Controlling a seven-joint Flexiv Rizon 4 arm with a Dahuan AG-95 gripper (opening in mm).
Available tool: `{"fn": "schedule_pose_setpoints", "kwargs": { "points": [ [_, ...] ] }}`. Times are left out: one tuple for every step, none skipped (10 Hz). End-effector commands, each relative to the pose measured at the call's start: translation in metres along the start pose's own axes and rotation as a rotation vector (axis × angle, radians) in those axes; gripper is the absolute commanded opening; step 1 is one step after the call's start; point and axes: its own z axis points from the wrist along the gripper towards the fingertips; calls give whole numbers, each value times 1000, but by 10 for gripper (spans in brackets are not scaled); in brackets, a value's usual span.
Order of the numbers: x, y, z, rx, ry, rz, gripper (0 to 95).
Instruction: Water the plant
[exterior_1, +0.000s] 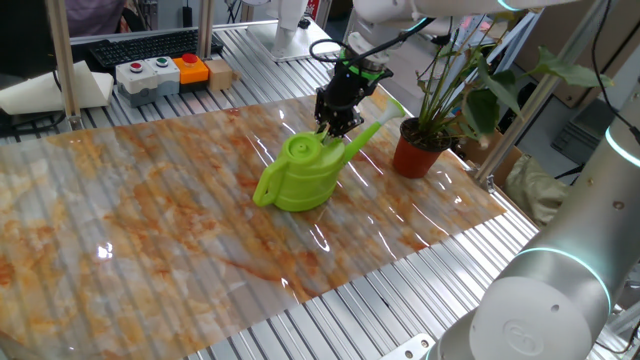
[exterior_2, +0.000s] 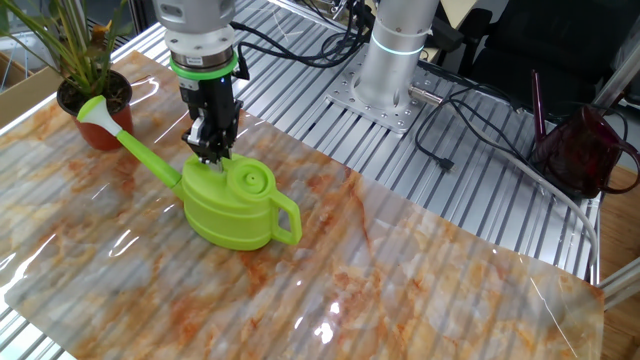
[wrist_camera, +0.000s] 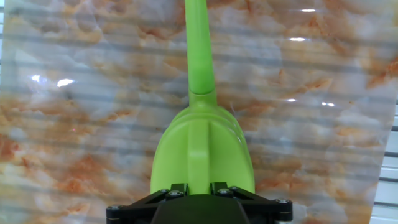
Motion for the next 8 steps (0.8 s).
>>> {"fn": "schedule_pose_setpoints", "kwargs": {
  "points": [
    [0, 0, 1, 4, 1, -7, 0],
    [0, 1, 0, 4, 3, -4, 0],
    [0, 1, 0, 5, 2, -4, 0],
    [0, 1, 0, 7, 0, -8, 0],
    [0, 1, 0, 10, -4, -7, 0],
    [0, 0, -1, 12, -1, -3, 0],
    [0, 0, -1, 12, 4, 0, 0],
    [0, 0, -1, 14, 22, 1, 0]
  ]
}}
